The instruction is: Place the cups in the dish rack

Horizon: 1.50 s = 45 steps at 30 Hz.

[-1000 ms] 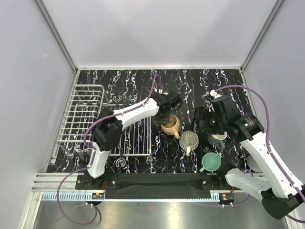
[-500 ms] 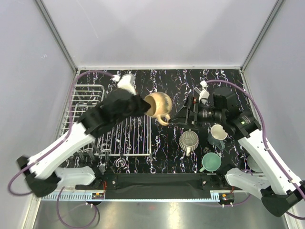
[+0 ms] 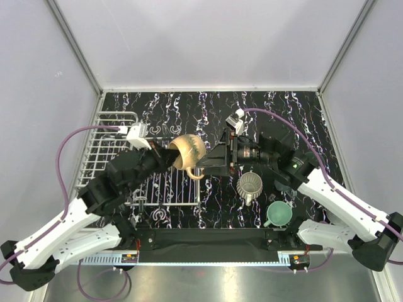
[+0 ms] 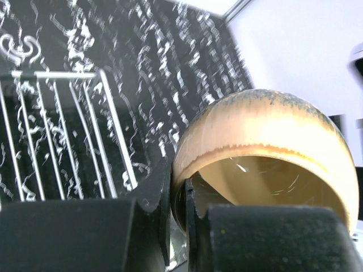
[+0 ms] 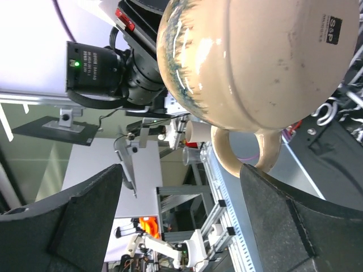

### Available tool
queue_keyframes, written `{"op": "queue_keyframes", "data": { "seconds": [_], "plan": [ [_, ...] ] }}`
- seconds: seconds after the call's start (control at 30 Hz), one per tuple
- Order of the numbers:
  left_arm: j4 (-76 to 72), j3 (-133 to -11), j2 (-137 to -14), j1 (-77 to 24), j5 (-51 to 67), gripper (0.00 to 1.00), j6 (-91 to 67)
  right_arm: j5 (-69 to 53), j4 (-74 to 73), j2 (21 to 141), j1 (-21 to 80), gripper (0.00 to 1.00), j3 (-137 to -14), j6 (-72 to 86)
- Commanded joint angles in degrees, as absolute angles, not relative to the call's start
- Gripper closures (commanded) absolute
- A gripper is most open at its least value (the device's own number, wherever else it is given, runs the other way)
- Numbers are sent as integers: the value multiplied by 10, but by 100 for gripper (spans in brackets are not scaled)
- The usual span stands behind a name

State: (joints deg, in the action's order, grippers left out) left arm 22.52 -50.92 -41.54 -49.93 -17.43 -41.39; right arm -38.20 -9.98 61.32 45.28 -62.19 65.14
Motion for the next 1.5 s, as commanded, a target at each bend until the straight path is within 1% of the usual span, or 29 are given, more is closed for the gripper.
{"op": "queue_keyframes", "data": {
  "seconds": [0.0,0.23,0.4,0.5,0.63,0.77,0.9,0.97,1.13,1.17,1.27,1.37,1.47],
  "plan": [
    [62,-519,-378,-501,-192,100,-428,-365,-25,614,472,9,-619,690],
    [46,-524,-363,-501,-193,100,-430,-351,-38,612,483,11,-616,687],
    [54,-536,-353,-501,-204,100,-419,-302,-165,588,483,10,-667,620],
    [49,-532,-341,-501,-211,100,-422,-284,-185,577,484,11,-665,610],
    [27,-525,-340,-501,-199,100,-431,-313,-127,590,485,11,-628,638],
    [16,-527,-349,-501,-186,100,-442,-326,-96,606,490,12,-627,645],
    [-13,-513,-352,-501,-176,100,-462,-331,-24,625,496,13,-627,666],
    [-27,-504,-353,-501,-175,100,-467,-328,37,628,500,16,-613,693],
    [-51,-490,-360,-501,-170,100,-475,-319,90,646,507,20,-601,724],
    [-51,-488,-361,-501,-168,100,-476,-317,95,648,507,24,-602,728],
    [-54,-484,-364,-501,-168,100,-476,-299,104,642,508,32,-597,735],
    [-56,-479,-361,-501,-169,100,-475,-288,105,638,508,35,-594,741],
    [-58,-475,-359,-501,-166,100,-475,-288,126,644,508,42,-586,758]
  ]
}}
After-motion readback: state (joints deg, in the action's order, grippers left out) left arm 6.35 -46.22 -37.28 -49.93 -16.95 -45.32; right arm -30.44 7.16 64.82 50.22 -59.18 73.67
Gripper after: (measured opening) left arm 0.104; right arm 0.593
